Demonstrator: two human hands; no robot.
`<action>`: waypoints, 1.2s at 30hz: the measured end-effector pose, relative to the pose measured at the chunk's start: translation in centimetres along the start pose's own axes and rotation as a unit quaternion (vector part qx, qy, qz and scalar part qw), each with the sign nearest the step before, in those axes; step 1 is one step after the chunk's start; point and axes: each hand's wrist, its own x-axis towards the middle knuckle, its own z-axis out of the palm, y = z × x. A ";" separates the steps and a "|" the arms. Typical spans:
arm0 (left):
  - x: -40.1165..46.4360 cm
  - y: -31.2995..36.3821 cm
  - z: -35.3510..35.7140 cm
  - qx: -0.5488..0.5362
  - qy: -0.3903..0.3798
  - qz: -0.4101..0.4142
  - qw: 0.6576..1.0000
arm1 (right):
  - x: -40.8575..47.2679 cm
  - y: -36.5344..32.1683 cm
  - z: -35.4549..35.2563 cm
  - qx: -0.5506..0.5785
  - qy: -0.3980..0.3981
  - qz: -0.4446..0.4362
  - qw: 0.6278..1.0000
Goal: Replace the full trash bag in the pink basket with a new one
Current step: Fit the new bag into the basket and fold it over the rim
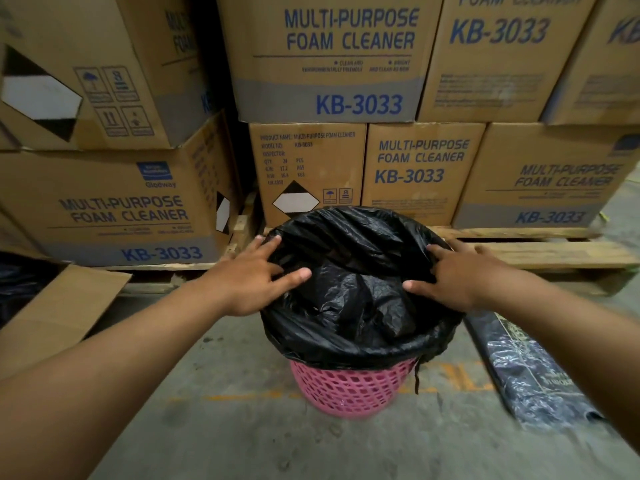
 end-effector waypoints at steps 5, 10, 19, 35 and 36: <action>1.0 2.3 -2.6 0.112 0.025 0.073 0.991 | 2.6 -1.5 -1.9 -0.141 0.165 -0.120 0.969; 4.2 4.3 -3.0 0.266 -0.129 0.046 0.954 | 7.8 -4.0 -0.9 -0.251 0.044 -0.177 0.951; 5.1 3.7 -1.8 0.330 -0.199 -0.027 0.922 | 8.9 -2.0 -0.9 -0.258 0.052 -0.149 0.953; 3.1 -0.6 -2.7 -0.342 0.093 -0.141 0.925 | 4.2 1.9 -3.5 0.460 0.060 0.078 0.883; 3.4 -0.8 -2.7 -0.347 0.099 -0.144 0.921 | 4.5 1.9 -3.7 0.473 0.059 0.074 0.876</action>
